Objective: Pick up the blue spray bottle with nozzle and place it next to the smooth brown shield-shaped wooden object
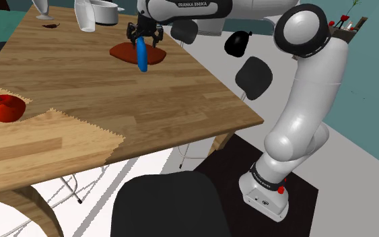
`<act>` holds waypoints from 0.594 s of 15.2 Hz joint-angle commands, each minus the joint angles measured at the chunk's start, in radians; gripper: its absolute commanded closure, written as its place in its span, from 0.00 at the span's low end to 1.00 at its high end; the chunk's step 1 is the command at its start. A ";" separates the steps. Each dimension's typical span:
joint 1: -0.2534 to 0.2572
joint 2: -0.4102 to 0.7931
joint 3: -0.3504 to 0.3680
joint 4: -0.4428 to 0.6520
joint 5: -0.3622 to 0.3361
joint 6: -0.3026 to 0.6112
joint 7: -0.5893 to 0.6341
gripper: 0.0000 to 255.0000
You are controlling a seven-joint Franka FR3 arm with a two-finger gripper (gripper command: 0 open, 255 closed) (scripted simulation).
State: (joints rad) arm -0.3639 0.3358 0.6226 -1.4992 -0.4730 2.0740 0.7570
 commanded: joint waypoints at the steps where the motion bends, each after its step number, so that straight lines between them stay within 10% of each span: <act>1: -0.008 -0.036 0.011 0.004 0.025 -0.034 -0.013 0.00; 9: -0.008 -0.048 0.015 0.013 0.034 -0.052 -0.018 0.00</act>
State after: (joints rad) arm -0.3723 0.2876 0.6371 -1.4867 -0.4391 2.0221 0.7391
